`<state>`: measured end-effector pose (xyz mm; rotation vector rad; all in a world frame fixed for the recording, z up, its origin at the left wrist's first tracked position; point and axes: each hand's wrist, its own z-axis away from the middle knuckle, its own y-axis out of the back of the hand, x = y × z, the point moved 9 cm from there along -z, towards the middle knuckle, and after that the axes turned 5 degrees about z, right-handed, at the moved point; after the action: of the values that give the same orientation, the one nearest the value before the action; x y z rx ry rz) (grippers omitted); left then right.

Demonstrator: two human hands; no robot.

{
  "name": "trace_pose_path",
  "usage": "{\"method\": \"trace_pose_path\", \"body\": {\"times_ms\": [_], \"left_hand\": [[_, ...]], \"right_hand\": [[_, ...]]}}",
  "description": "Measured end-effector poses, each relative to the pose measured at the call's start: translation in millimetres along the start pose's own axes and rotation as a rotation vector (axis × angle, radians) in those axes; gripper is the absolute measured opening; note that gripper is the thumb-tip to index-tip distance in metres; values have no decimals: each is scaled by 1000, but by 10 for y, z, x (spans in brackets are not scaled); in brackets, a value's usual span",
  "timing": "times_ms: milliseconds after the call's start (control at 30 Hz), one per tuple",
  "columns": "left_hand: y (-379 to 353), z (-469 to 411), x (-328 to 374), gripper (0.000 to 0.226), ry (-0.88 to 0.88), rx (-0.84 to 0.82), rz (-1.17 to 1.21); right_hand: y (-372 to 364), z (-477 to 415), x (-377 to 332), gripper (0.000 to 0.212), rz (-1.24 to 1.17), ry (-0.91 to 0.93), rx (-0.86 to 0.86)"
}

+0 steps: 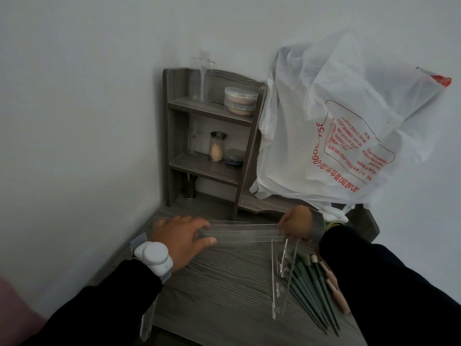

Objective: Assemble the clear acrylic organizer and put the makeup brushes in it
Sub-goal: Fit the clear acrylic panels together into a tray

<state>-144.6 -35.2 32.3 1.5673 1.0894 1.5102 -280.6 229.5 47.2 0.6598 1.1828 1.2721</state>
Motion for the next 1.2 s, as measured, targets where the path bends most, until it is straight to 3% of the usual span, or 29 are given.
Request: {"method": "trace_pose_path", "body": {"times_ms": [200, 367, 633, 800, 1000, 1100, 1200], "left_hand": [[-22, 1, -14, 66, -3, -11, -25], [-23, 18, 28, 50, -3, -31, -52], [-28, 32, 55, 49, 13, -28, -60], [-53, 8, 8, 51, 41, -8, -90], [-75, -9, 8, 49, 68, -14, -89], [-71, -9, 7, 49, 68, 6, -88], [-71, -13, -14, 51, 77, 27, -89]], "right_hand": [[-144, 25, 27, 17, -106, -38, -23], [-267, 31, 98, 17, -343, -65, -95], [-560, 194, 84, 25, -932, -203, -311], [-766, 315, 37, 44, -1264, -197, -471], [-1022, 356, 48, 51, -1521, -232, -432], [-1153, 412, 30, 43, -1649, -246, -430], [-1268, 432, 17, 45, -1640, -264, -385]]}}
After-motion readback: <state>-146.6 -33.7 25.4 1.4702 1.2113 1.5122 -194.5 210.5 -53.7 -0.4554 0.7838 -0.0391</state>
